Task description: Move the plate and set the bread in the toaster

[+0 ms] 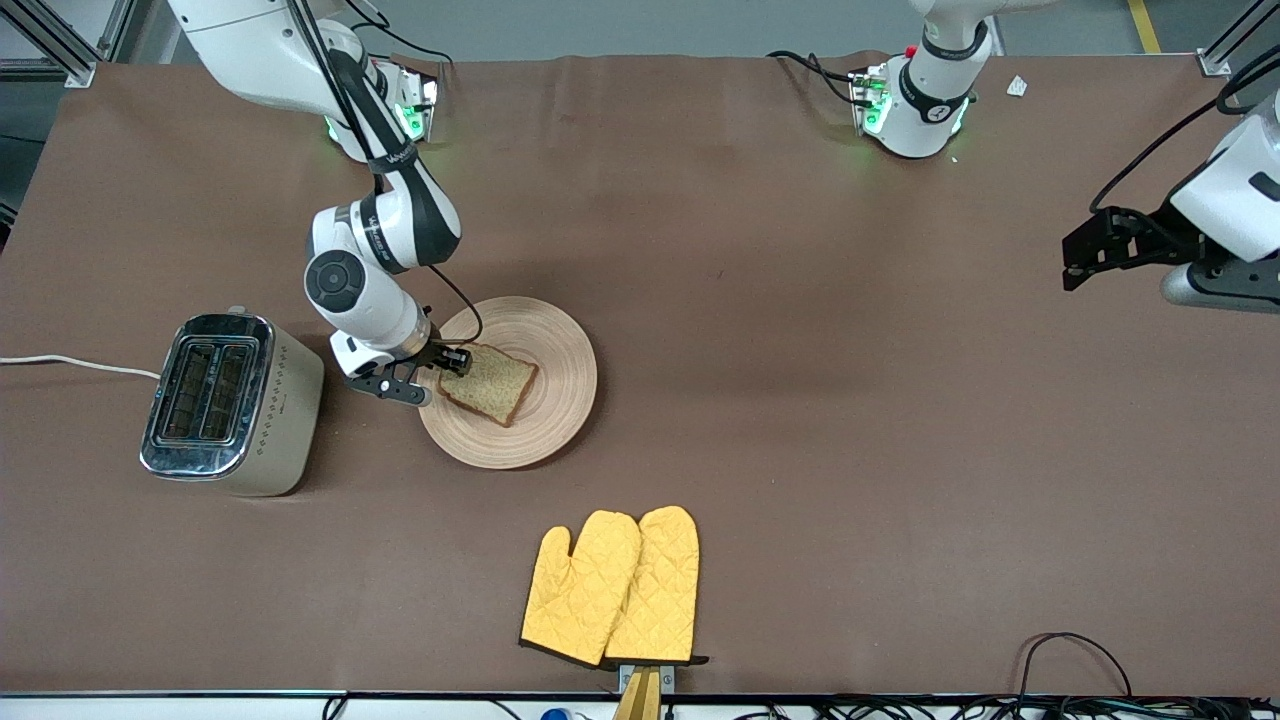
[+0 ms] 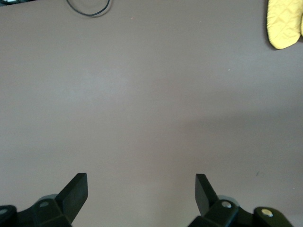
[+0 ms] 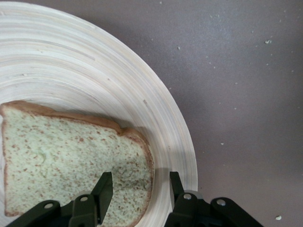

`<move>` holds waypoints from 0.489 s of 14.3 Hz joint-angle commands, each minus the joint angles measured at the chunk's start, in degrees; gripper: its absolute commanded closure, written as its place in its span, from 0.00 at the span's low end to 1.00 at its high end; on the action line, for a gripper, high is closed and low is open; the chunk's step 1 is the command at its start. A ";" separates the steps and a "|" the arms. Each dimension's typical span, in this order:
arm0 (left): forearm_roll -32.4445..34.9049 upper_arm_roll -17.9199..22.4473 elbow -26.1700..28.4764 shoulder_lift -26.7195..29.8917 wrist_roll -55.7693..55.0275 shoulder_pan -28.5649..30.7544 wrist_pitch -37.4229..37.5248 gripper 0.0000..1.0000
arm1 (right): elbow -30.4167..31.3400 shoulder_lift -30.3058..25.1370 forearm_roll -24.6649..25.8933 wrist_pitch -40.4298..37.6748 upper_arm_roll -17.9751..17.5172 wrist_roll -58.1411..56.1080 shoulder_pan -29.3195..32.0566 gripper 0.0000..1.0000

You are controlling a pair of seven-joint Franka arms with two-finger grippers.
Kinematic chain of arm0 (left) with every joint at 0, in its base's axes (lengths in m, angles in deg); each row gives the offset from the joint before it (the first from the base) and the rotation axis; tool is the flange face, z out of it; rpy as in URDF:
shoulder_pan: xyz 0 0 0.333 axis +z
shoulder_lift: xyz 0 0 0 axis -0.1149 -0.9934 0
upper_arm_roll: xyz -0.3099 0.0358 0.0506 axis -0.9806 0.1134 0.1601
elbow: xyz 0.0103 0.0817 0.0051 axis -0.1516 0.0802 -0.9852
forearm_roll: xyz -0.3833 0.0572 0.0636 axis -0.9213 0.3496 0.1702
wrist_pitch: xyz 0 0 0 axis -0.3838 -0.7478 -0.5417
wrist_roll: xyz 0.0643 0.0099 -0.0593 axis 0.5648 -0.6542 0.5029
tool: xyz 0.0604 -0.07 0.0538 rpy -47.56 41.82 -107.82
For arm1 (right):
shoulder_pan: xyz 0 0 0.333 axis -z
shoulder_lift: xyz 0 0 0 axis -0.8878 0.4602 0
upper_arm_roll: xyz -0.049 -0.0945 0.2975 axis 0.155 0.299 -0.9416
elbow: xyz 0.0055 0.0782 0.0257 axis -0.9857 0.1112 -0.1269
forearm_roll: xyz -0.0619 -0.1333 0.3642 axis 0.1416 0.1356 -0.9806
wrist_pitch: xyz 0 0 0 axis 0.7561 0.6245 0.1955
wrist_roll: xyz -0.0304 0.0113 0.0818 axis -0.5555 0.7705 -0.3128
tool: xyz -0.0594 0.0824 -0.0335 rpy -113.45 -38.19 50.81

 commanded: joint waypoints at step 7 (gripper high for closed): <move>-4.98 6.46 20.22 13.40 -6.98 -7.39 -12.77 0.00 | 2.18 -1.59 -0.91 2.66 0.03 -0.05 -0.49 0.58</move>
